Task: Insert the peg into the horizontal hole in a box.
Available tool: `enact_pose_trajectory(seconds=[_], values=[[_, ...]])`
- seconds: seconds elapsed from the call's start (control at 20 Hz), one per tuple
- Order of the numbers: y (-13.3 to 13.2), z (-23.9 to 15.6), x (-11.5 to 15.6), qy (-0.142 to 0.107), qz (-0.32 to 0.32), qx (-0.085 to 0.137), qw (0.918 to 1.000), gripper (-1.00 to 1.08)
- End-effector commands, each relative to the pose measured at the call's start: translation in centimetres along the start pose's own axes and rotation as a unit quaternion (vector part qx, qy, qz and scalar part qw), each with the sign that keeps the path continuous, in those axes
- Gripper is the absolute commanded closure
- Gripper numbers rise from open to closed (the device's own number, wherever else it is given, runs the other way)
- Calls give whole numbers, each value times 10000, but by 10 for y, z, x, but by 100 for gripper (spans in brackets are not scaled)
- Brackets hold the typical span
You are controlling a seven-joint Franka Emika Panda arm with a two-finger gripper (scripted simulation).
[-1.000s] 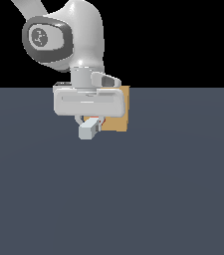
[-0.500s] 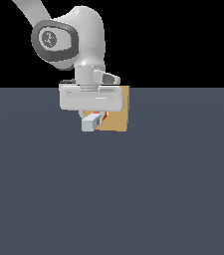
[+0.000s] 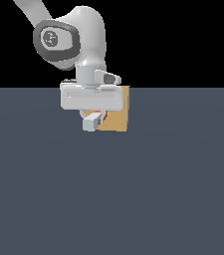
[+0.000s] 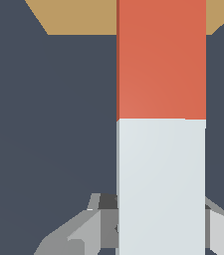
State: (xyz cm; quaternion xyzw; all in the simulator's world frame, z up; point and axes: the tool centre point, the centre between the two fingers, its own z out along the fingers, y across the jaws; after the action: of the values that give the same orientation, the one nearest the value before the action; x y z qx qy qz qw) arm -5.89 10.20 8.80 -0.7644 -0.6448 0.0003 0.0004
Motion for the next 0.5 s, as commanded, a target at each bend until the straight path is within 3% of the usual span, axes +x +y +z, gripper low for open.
enact_pose_trajectory(seconds=[0.0, 0.45], values=[[1, -1, 0, 7, -1, -15, 10000, 108], [0, 0, 19, 3, 0, -5, 10000, 108]])
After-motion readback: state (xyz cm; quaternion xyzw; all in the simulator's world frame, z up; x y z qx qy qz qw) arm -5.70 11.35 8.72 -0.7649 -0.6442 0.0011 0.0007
